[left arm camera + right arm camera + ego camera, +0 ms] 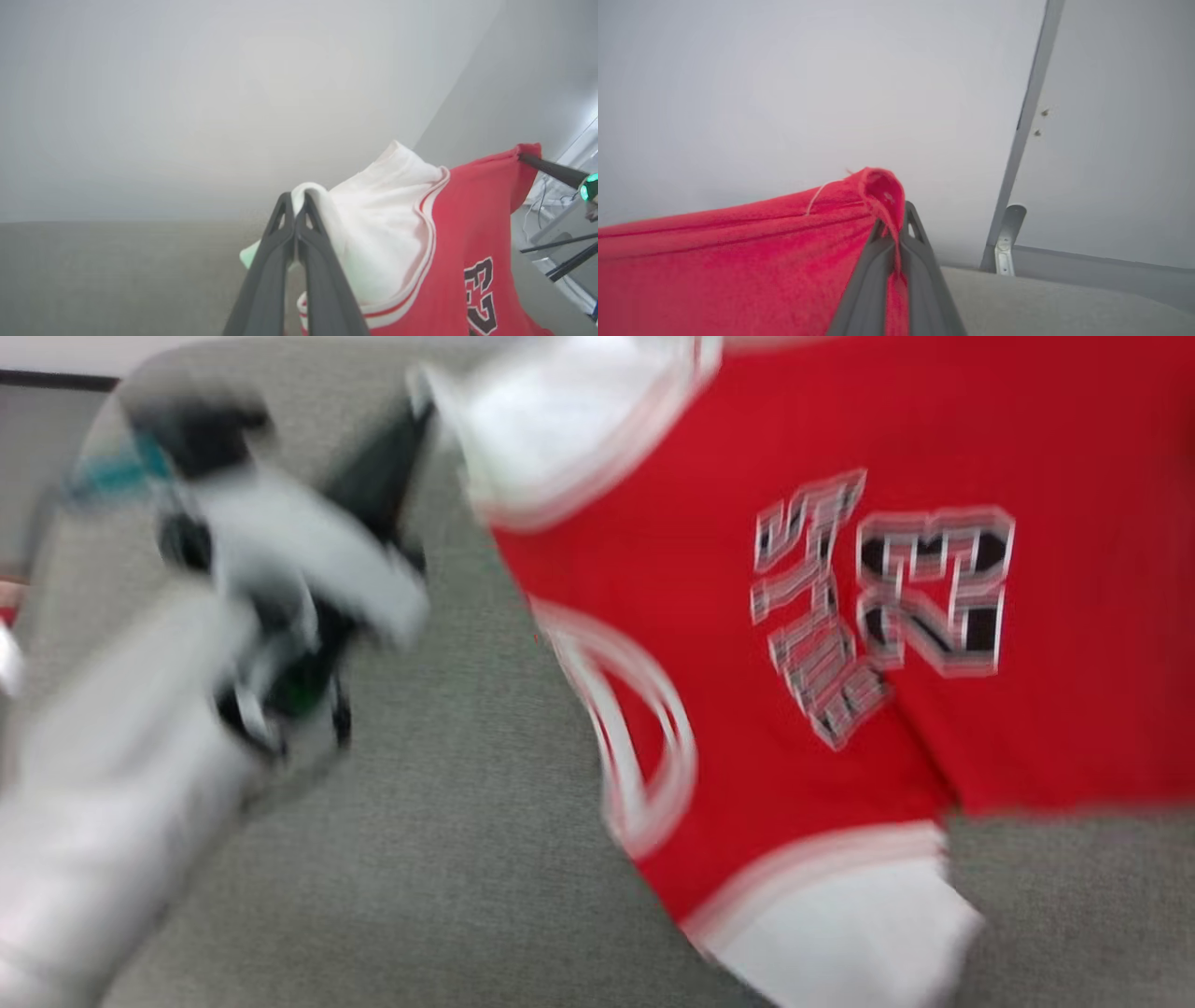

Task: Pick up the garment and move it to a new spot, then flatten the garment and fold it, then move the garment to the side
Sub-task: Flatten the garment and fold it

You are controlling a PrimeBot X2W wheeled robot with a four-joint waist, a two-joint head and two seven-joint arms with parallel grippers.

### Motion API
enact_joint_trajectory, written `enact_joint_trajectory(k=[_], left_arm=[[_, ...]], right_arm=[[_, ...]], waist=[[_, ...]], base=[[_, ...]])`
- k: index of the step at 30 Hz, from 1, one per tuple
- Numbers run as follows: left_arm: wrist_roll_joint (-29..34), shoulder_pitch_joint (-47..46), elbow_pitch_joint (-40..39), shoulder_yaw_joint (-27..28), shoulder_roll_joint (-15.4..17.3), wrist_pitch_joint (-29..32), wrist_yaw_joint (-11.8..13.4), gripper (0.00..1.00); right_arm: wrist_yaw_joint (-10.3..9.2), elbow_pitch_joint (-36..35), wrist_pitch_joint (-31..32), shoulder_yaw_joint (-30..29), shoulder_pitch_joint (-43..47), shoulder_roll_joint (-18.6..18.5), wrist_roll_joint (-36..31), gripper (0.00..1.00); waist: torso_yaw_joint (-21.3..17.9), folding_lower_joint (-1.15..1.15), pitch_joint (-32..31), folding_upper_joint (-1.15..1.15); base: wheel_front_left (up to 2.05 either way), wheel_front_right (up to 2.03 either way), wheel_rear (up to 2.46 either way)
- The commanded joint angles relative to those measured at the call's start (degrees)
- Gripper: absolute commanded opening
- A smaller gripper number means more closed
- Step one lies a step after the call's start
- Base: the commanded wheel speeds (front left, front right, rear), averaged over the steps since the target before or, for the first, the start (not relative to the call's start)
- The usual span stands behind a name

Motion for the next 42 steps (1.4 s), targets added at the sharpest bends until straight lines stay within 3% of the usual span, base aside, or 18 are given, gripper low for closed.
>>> enact_joint_trajectory(k=[1,9,13,19,24,29,35,42], left_arm=[[-1.8,-4.3,3.4,2.1,-1.4,0.7,-0.8,0.0],[3.7,-26.4,22.1,4.9,-3.4,0.0,-2.3,0.0],[7.3,-37.3,31.1,5.7,-4.7,-3.4,-3.0,0.0],[7.8,-43.2,38.1,9.4,-8.0,-6.0,-6.8,0.0],[6.8,-38.6,41.8,10.5,-10.0,-6.2,-9.7,0.0],[4.8,-29.3,40.2,11.3,-11.6,-6.2,-11.0,0.0],[2.9,-14.2,29.2,13.3,-11.6,-6.2,-11.1,0.0],[7.3,6.1,15.7,23.5,-12.0,-6.2,-11.1,0.0]], right_arm=[[-0.07,2.6,-2.4,-2.2,-3.6,1.4,-0.9,0.0],[-0.14,13.0,-10.1,-8.3,-20.7,6.9,-5.5,0.0],[-0.26,18.4,-13.3,-10.1,-28.9,9.2,-7.8,0.0],[-0.27,22.7,-14.4,-9.1,-32.8,11.2,-9.4,0.0],[-0.27,23.6,-13.9,-6.3,-27.3,11.0,-8.4,0.0],[-0.25,19.2,-12.9,-2.4,-18.9,9.3,-5.5,0.0],[-0.12,10.0,-12.1,2.0,-6.5,5.6,0.2,0.0],[-0.13,-1.0,-13.4,5.2,9.6,-1.6,6.4,0.0]], waist=[[-1.6,0.0,1.8,0.0],[-5.7,0.0,6.6,0.0],[-7.7,0.0,7.9,0.0],[-8.4,0.0,6.9,0.0],[-8.1,0.0,6.6,0.0],[-7.4,0.0,6.3,0.0],[-6.7,0.0,4.0,0.0],[-6.5,0.0,-0.3,0.0]], base=[[0.0,0.0,0.0],[0.0,0.0,0.0],[0.0,0.0,0.0],[0.0,0.0,0.0],[0.0,0.0,0.0],[0.0,0.0,0.0],[0.0,0.0,0.0],[0.0,0.0,0.0]])
